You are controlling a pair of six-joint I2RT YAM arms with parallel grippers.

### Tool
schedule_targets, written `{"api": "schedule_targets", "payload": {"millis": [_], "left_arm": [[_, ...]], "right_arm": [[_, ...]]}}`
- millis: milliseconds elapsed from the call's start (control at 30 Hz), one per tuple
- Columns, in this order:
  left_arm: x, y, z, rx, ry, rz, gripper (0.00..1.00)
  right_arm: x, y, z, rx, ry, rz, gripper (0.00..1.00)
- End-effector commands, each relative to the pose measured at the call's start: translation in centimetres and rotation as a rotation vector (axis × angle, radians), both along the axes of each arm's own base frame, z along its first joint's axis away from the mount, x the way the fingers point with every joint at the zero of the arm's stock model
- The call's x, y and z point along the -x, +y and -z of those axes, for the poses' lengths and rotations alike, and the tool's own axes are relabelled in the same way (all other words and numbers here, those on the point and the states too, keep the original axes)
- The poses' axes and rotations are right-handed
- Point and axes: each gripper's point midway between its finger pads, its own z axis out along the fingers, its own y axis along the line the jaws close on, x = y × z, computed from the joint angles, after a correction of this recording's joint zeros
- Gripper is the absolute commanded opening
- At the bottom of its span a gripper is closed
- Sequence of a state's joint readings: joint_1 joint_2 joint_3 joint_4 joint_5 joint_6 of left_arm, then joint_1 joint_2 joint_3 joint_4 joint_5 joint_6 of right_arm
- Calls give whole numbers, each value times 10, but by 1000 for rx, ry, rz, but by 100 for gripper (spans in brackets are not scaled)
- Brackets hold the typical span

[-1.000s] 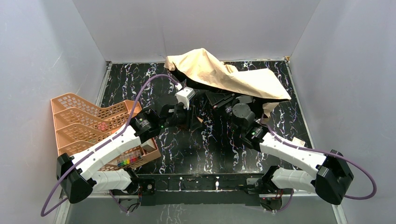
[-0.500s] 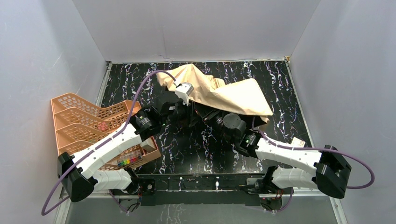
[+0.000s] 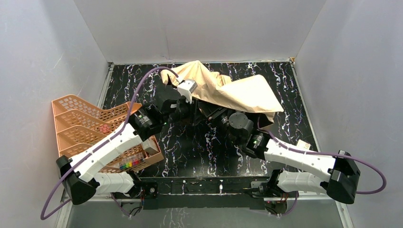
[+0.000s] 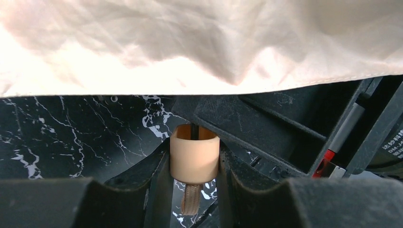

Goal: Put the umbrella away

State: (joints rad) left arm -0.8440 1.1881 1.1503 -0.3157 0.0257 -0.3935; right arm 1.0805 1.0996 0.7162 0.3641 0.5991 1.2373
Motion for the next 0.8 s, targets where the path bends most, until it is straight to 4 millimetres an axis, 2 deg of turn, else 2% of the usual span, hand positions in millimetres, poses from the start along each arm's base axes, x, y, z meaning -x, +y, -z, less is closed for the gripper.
{"api": "schedule_targets", "payload": {"millis": [0,67,200,333,433,533,633,767], "left_arm": [[-32,12,-94,115,-180,-144,0],[-24,18,-97,77,-156,-156,0],[-9,36,-109,22,-132,-220,0],[8,52,-114,-48,-64,-275,0],[26,62,-116,-50,-14,-298,0],[40,73,-104,-54,42,-322,0],[46,80,-70,-91,103,-349,0],[45,68,-19,-96,132,-339,0]], "right_arm": [[53,33,-65,-11,-110,-277,0],[62,42,-83,-21,-126,-342,0],[82,64,-103,-48,-117,-492,0],[98,80,-108,-94,-49,-584,0],[114,88,-104,-109,13,-622,0],[125,89,-91,-147,94,-640,0],[123,82,-57,-167,185,-599,0],[105,68,-11,-159,243,-505,0]]}}
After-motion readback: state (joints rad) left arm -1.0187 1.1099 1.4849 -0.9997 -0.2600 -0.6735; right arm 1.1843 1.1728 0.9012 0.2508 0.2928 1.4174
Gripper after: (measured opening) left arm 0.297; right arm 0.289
